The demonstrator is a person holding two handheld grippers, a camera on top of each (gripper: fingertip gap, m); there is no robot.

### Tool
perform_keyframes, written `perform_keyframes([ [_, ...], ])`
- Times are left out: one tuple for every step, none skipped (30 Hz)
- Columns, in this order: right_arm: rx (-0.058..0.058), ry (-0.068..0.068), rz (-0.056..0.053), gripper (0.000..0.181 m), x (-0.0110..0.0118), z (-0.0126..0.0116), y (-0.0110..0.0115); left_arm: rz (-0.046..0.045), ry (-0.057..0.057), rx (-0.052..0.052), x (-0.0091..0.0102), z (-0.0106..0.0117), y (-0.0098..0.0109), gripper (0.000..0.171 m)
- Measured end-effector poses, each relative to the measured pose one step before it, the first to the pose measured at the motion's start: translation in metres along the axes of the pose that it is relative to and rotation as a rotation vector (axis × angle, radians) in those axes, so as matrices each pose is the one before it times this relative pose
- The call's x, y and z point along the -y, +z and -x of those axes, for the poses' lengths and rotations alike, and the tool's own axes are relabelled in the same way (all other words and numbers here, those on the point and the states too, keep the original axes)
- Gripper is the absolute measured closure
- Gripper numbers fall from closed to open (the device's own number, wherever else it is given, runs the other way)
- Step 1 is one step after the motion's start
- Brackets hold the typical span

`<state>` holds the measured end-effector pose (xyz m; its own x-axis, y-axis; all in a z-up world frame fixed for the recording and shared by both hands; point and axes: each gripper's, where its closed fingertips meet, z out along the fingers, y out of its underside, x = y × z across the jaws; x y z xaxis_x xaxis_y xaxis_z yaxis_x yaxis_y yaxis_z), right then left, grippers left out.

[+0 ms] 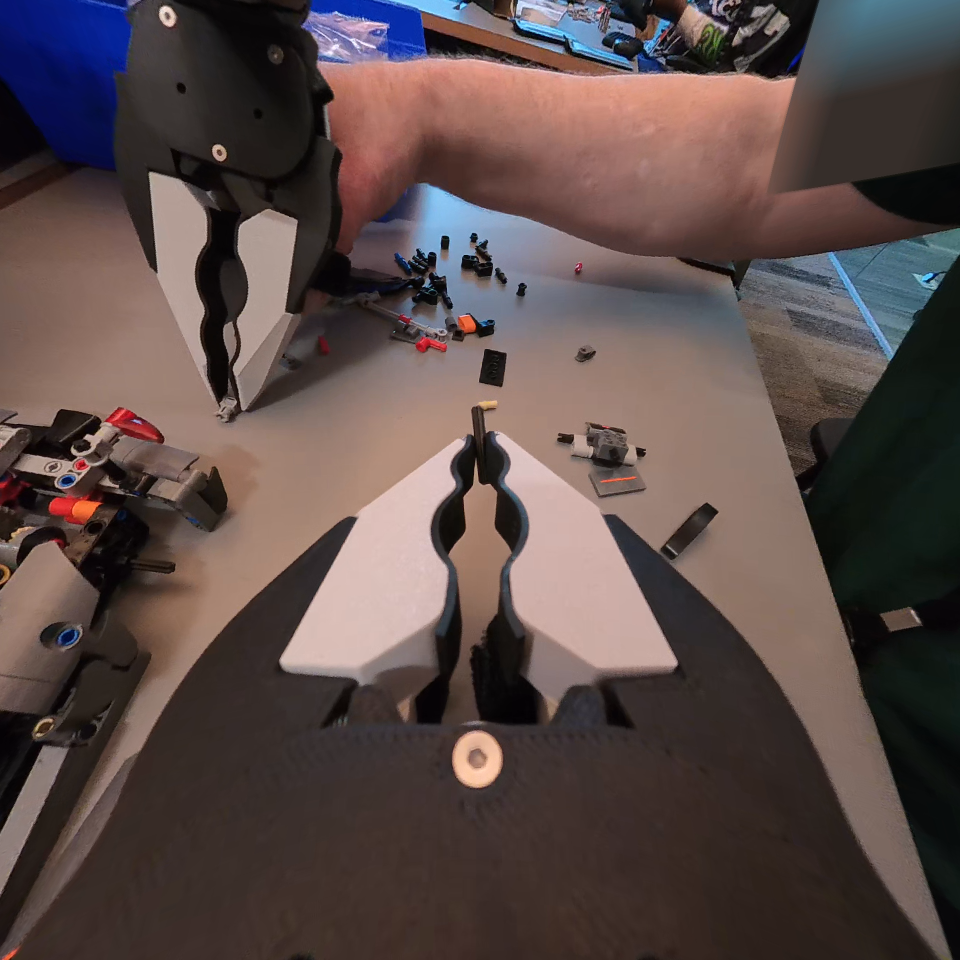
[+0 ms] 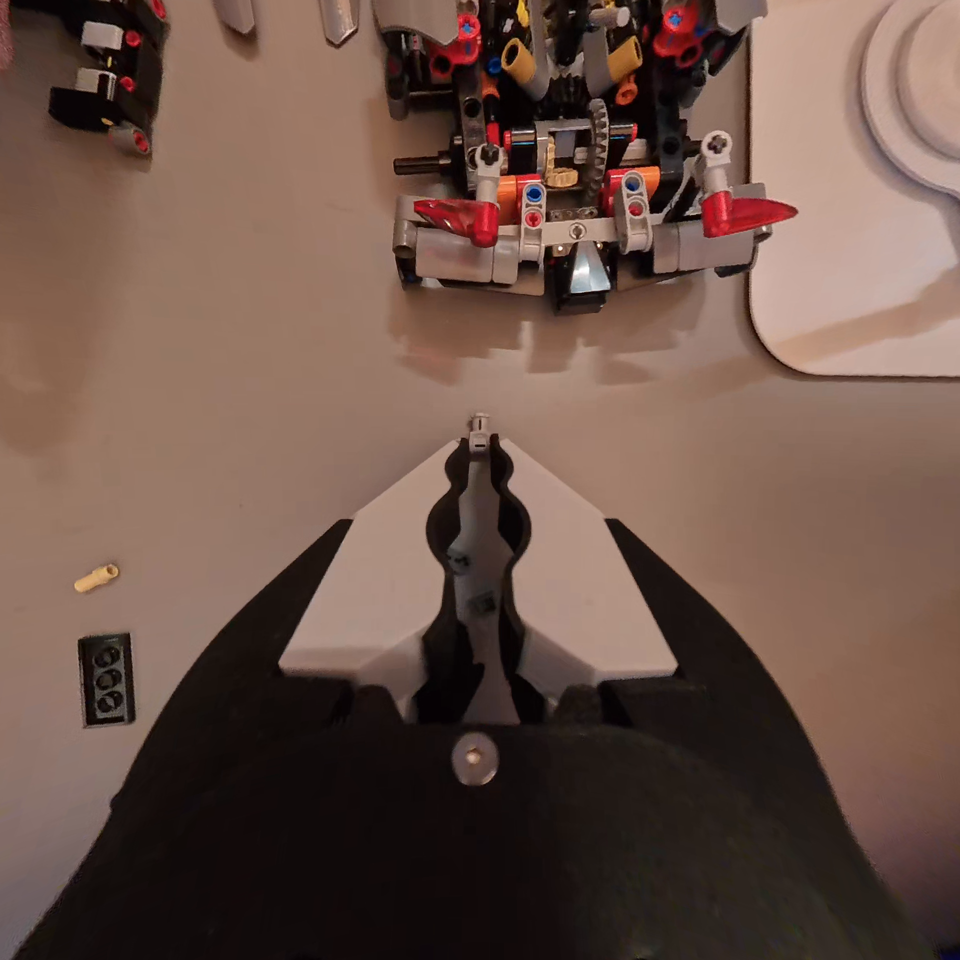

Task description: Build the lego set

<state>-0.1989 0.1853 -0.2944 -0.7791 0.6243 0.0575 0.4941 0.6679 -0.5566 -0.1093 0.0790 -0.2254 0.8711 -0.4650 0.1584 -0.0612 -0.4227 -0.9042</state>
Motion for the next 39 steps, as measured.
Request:
perform_keyframes([
  [-0.0074, 0.0018, -0.0091, 0.176, 0.00166, 0.00306, -0.00192, -0.00103, 0.0024, 0.0079, -0.00012, 0.00120, -0.00025, 0.170],
  [-0.0017, -0.0067, -0.0279, 0.176, 0.00538, 0.00744, -0.00392, 0.00211, 0.0069, 0.0075, -0.00028, 0.00066, -0.00029, 0.170],
  [0.0008, -0.0063, -0.0352, 0.176, 0.00791, 0.01122, -0.00524, 0.00336, 0.0146, 0.0152, -0.00016, 0.00117, -0.00040, 0.170],
  [0.0046, -0.0096, -0.0298, 0.176, 0.00825, 0.01462, -0.00554, 0.00511, 0.0212, 0.0224, -0.00009, 0.00170, -0.00069, 0.170],
  [0.0018, -0.0176, -0.0259, 0.176, 0.00743, 0.01632, -0.00521, 0.01030, 0.0189, 0.0118, -0.00067, 0.00011, -0.00016, 0.170],
  [0.0011, -0.0106, -0.0271, 0.176, 0.00683, 0.01655, -0.00448, 0.01164, 0.0148, 0.0035, -0.00119, -0.00079, 0.00049, 0.170],
  [0.0020, -0.0028, -0.0261, 0.176, 0.00569, 0.01580, -0.00373, 0.01305, 0.0147, 0.0105, -0.00189, 0.00018, 0.00103, 0.170],
  [-0.0040, -0.0032, -0.0208, 0.176, 0.00392, 0.01388, -0.00309, 0.01484, 0.0208, 0.0098, -0.00220, -0.00052, 0.00138, 0.170],
  [-0.0075, -0.0008, -0.0134, 0.176, 0.00222, 0.01155, -0.00260, 0.01281, 0.0227, 0.0016, -0.00163, -0.00210, 0.00146, 0.170],
  [-0.0089, -0.0009, -0.0059, 0.176, 0.00118, 0.00928, -0.00222, 0.00579, 0.0213, 0.0081, -0.00039, -0.00130, 0.00136, 0.170],
  [-0.0182, -0.0071, -0.0039, 0.176, 0.00078, 0.00575, -0.00236, 0.00394, 0.0167, 0.0061, 0.00005, -0.00131, 0.00146, 0.170],
  [-0.0174, -0.0044, -0.0084, 0.176, 0.00120, 0.00347, -0.00278, 0.00330, 0.0137, -0.0009, 0.00052, -0.00205, 0.00130, 0.170],
  [-0.0049, 0.0023, -0.0093, 0.176, 0.00120, 0.00321, -0.00248, -0.00360, 0.0150, 0.0021, 0.00157, -0.00161, 0.00080, 0.170],
  [-0.0058, 0.0001, -0.0044, 0.176, 0.00036, 0.00203, -0.00178, 0.00102, 0.0106, 0.0047, 0.00117, -0.00103, 0.00070, 0.170],
  [-0.0097, -0.0029, 0.0054, 0.176, -0.00134, 0.00063, -0.00077, 0.00179, 0.0142, 0.0007, 0.00077, -0.00153, 0.00066, 0.170],
  [-0.0040, -0.0035, 0.0003, 0.176, -0.00081, 0.00113, -0.00012, -0.00513, 0.0164, 0.0068, 0.00160, -0.00078, 0.00012, 0.170],
  [0.0008, 0.0016, -0.0106, 0.176, 0.00072, 0.00142, -0.00040, -0.00360, 0.0075, 0.0005, 0.00135, -0.00111, 0.00036, 0.170],
  [-0.0014, 0.0009, -0.0103, 0.176, 0.00042, 0.00054, -0.00046, 0.00412, -0.0009, -0.0027, -0.00004, -0.00063, 0.00044, 0.170],
  [-0.0052, -0.0010, -0.0072, 0.176, 0.00013, -0.00022, -0.00035, -0.00514, 0.0033, 0.0036, 0.00080, 0.00053, -0.00018, 0.170],
  [-0.0038, -0.0016, -0.0040, 0.176, 0.00026, 0.00004, -0.00040, -0.00269, -0.0005, -0.0025, 0.00064, -0.00035, 0.00005, 0.170],
  [0.0003, 0.0009, -0.0032, 0.176, 0.00055, 0.00028, -0.00048, 0.00256, 0.0017, -0.0040, -0.00015, -0.00056, 0.00017, 0.170],
  [-0.0034, -0.0003, -0.0026, 0.176, 0.00039, -0.00052, -0.00040, 0.00636, 0.0063, 0.0007, -0.00078, -0.00004, 0.00023, 0.170],
  [-0.0017, -0.0029, -0.0012, 0.176, 0.00011, -0.00037, -0.00032, -0.00076, 0.0044, 0.0020, 0.00032, 0.00012, 0.00011, 0.170],
  [0.0017, -0.0028, 0.0016, 0.176, -0.00033, 0.00013, -0.00011, 0.00051, 0.0002, -0.0014, 0.00040, -0.00040, 0.00013, 0.170],
  [-0.0040, -0.0075, 0.0003, 0.176, 0.00019, -0.00027, -0.00029, 0.00205, 0.0054, 0.0013, -0.00004, -0.00018, 0.00032, 0.170],
  [-0.0010, -0.0060, 0.0017, 0.176, 0.00020, -0.00008, -0.00022, 0.00396, 0.0067, 0.0065, -0.00035, 0.00053, 0.00026, 0.170],
  [0.0076, -0.0039, 0.0044, 0.176, -0.00040, 0.00090, 0.00007, 0.00192, 0.0064, 0.0018, 0.00033, -0.00039, 0.00000, 0.170],
  [0.0070, -0.0042, 0.0044, 0.176, -0.00045, 0.00022, 0.00002, 0.00446, 0.0093, -0.0009, 0.00013, -0.00090, -0.00004, 0.170],
  [0.0065, -0.0025, 0.0072, 0.176, -0.00046, -0.00031, 0.00026, 0.00552, 0.0127, 0.0081, -0.00030, 0.00013, 0.00043, 0.170],
  [0.0125, -0.0044, 0.0134, 0.176, -0.00084, 0.00051, 0.00062, 0.00812, 0.0189, 0.0127, -0.00059, 0.00047, 0.00040, 0.170],
  [0.0168, -0.0037, 0.0171, 0.176, -0.00097, 0.00105, 0.00074, 0.01179, 0.0222, 0.0047, -0.00070, -0.00118, 0.00042, 0.170],
  [0.0168, 0.0025, 0.0154, 0.176, -0.00057, 0.00048, 0.00060, 0.01045, 0.0263, 0.0085, -0.00059, -0.00077, 0.00020, 0.170],
  [0.0250, 0.0091, 0.0150, 0.176, -0.00079, 0.00099, 0.00060, 0.01283, 0.0278, 0.0179, -0.00116, 0.00040, 0.00041, 0.170],
  [0.0278, 0.0072, 0.0156, 0.176, -0.00133, 0.00146, 0.00060, 0.01546, 0.0288, 0.0118, -0.00092, -0.00085, 0.00047, 0.170],
  [0.0182, 0.0017, 0.0131, 0.176, -0.00100, 0.00038, 0.00045, 0.01494, 0.0270, 0.0091, -0.00029, -0.00136, 0.00066, 0.170],
  [0.0206, 0.0077, 0.0132, 0.176, -0.00107, 0.00082, 0.00060, 0.01543, 0.0265, 0.0168, -0.00069, -0.00005, 0.00073, 0.170],
  [0.0242, 0.0102, 0.0146, 0.176, -0.00125, 0.00130, 0.00081, 0.01432, 0.0256, 0.0088, -0.00072, -0.00088, 0.00053, 0.170],
  [0.0162, 0.0054, 0.0144, 0.176, -0.00127, 0.00053, 0.00091, 0.01630, 0.0235, 0.0047, -0.00093, -0.00150, 0.00069, 0.170],
  [0.0154, 0.0082, 0.0173, 0.176, -0.00158, 0.00063, 0.00150, 0.01677, 0.0242, 0.0135, -0.00091, -0.00032, 0.00081, 0.170],
])
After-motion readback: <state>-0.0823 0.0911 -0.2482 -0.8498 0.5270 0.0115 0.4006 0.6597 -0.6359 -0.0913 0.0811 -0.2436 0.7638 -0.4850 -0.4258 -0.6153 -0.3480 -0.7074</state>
